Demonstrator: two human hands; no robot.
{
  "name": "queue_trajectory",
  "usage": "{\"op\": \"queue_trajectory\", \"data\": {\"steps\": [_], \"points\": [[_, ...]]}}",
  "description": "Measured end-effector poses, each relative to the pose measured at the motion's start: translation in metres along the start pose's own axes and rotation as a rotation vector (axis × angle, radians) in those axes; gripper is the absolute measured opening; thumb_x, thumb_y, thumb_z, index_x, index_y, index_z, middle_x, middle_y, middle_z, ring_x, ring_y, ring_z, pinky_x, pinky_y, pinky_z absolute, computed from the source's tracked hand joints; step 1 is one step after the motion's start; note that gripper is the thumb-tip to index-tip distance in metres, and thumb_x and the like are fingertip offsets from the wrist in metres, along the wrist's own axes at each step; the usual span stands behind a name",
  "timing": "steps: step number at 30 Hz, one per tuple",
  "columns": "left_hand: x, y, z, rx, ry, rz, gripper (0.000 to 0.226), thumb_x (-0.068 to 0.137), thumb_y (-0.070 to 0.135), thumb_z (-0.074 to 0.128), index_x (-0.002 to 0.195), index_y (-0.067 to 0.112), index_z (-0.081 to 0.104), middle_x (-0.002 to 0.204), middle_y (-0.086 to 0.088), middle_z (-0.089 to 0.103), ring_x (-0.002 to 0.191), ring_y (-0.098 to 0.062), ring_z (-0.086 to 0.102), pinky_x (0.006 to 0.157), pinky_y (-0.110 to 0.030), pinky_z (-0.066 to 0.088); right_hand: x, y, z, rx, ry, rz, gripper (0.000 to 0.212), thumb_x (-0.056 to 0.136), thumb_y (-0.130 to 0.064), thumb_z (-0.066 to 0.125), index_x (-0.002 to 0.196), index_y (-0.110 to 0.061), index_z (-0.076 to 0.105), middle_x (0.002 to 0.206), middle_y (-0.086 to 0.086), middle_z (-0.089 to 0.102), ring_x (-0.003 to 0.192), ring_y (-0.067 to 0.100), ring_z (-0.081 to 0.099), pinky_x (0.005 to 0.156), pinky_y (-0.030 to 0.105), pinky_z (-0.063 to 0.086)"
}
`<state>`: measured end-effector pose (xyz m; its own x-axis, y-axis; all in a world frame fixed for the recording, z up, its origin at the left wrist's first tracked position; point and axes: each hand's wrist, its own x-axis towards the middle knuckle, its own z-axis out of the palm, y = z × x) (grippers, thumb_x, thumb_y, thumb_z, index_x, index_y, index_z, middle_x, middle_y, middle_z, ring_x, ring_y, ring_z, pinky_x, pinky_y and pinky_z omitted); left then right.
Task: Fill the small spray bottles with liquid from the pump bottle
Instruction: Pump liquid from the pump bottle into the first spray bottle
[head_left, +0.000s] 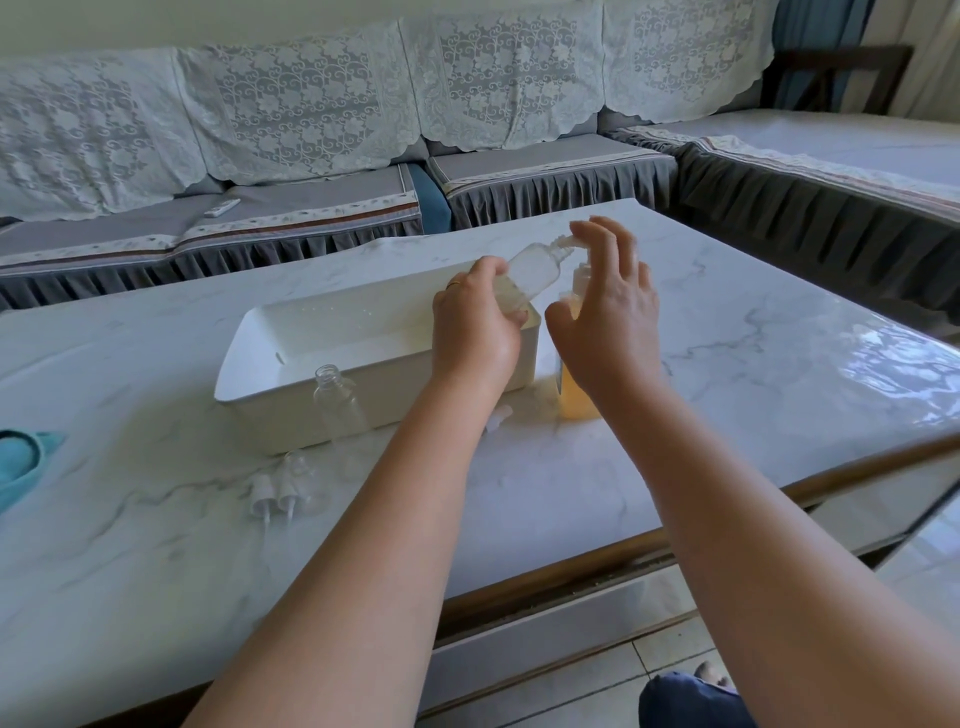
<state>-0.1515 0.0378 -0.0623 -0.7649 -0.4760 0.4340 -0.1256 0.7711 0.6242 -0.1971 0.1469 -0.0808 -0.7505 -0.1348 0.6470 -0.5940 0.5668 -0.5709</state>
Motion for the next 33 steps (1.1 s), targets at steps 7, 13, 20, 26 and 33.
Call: {"op": "queue_trajectory", "data": {"steps": [7, 13, 20, 26, 33], "points": [[-0.002, -0.002, 0.000, 0.013, 0.000, 0.003, 0.042, 0.084, 0.013, 0.070, 0.119, 0.021, 0.049, 0.111, -0.003, 0.061, 0.107, -0.026, 0.054, 0.078, -0.030, 0.041, -0.004, 0.003, 0.002, 0.005, -0.014, -0.007, 0.068, 0.072, -0.017, 0.058, 0.138, -0.023, 0.044, 0.149, -0.004, 0.037, 0.115, 0.030, 0.049, 0.100, 0.041, 0.036], [0.001, 0.000, -0.004, -0.005, 0.029, 0.017, 0.037, 0.084, 0.013, 0.070, 0.113, 0.018, 0.048, 0.109, -0.002, 0.061, 0.106, -0.026, 0.054, 0.076, -0.028, 0.038, 0.002, 0.000, -0.002, 0.006, -0.001, -0.042, 0.069, 0.074, -0.018, 0.055, 0.142, -0.020, 0.043, 0.151, -0.002, 0.036, 0.122, 0.028, 0.045, 0.105, 0.038, 0.035], [0.000, 0.001, -0.005, -0.006, 0.027, 0.030, 0.037, 0.084, 0.014, 0.070, 0.115, 0.017, 0.049, 0.109, -0.002, 0.060, 0.107, -0.025, 0.053, 0.077, -0.026, 0.037, 0.004, -0.002, -0.002, 0.023, 0.014, -0.032, 0.065, 0.075, -0.016, 0.056, 0.139, -0.019, 0.045, 0.149, -0.001, 0.038, 0.123, 0.028, 0.045, 0.106, 0.039, 0.035], [-0.001, -0.001, -0.004, -0.001, 0.028, 0.024, 0.036, 0.084, 0.013, 0.070, 0.113, 0.017, 0.048, 0.109, -0.003, 0.060, 0.106, -0.027, 0.054, 0.077, -0.029, 0.040, -0.002, 0.000, 0.002, -0.053, -0.019, -0.020, 0.070, 0.075, -0.019, 0.059, 0.142, -0.023, 0.039, 0.153, -0.004, 0.031, 0.123, 0.029, 0.045, 0.104, 0.040, 0.035], [-0.002, -0.004, -0.001, 0.008, 0.007, 0.019, 0.037, 0.084, 0.013, 0.070, 0.114, 0.017, 0.048, 0.111, -0.003, 0.059, 0.108, -0.026, 0.053, 0.079, -0.027, 0.040, -0.009, 0.005, 0.006, -0.073, -0.042, -0.027, 0.072, 0.075, -0.025, 0.061, 0.142, -0.022, 0.037, 0.153, -0.002, 0.029, 0.119, 0.031, 0.047, 0.104, 0.043, 0.036]]}}
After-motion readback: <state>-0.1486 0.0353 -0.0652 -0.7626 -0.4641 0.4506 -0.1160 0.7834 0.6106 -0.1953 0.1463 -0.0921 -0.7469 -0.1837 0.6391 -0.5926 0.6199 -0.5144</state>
